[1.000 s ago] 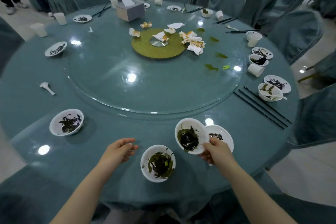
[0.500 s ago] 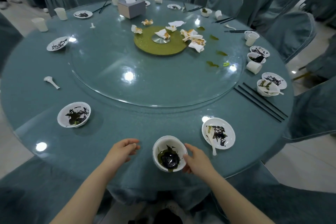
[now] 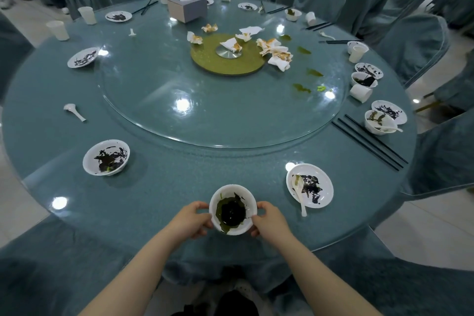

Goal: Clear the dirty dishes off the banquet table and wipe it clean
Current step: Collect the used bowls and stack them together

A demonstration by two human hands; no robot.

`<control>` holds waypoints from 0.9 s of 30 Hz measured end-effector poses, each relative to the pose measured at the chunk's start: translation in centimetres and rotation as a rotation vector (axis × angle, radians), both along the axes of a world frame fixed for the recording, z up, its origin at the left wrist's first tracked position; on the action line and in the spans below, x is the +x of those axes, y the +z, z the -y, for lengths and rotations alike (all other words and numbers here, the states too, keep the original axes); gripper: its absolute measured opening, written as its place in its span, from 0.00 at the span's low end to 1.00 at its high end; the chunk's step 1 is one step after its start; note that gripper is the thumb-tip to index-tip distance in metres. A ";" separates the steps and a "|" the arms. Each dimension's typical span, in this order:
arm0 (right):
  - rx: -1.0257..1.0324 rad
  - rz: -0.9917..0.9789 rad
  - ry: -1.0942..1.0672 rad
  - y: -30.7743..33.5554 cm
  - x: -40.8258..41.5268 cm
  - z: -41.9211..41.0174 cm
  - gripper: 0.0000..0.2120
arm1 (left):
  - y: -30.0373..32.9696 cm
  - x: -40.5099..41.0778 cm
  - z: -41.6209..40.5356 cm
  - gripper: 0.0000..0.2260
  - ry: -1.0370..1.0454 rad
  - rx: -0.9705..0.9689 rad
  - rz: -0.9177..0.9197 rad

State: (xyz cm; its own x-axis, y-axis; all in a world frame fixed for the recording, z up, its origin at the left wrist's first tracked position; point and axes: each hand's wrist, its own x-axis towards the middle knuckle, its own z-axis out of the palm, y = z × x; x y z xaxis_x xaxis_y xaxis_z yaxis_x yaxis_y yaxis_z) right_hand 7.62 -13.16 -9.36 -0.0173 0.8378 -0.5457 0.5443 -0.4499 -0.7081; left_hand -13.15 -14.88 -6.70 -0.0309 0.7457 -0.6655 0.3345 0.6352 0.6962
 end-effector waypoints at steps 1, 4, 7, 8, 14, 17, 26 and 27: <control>0.005 -0.008 0.000 0.1 0.0 -0.2 0.09 | -0.2 0.3 -0.1 0.13 -0.021 0.004 -0.020; 0.016 -0.041 0.020 0.5 -0.1 -0.8 0.12 | -0.6 0.7 -0.1 0.13 -0.032 0.035 -0.049; 0.029 -0.084 0.071 1.1 -0.6 -1.5 0.12 | -0.9 0.5 0.0 0.13 -0.030 0.072 -0.099; 0.034 -0.102 0.087 1.3 -0.9 -1.9 0.12 | -1.0 0.3 -0.1 0.12 -0.019 0.093 -0.114; 0.061 -0.149 0.195 2.5 -2.8 -5.0 0.14 | -0.4 -2.0 -0.9 0.09 0.144 0.186 -0.164; 0.060 -0.188 0.240 3.0 -4.1 -6.6 0.13 | 0.1 -2.9 -1.5 0.08 0.212 0.233 -0.157; -0.032 -0.312 0.402 3.3 -9.6 -10.1 0.13 | 0.4 -6.4 -0.9 0.09 0.586 0.334 -0.038; -0.034 -0.313 0.429 3.3 -10.4 -10.2 0.13 | 0.4 -6.9 -0.7 0.09 0.618 0.344 -0.034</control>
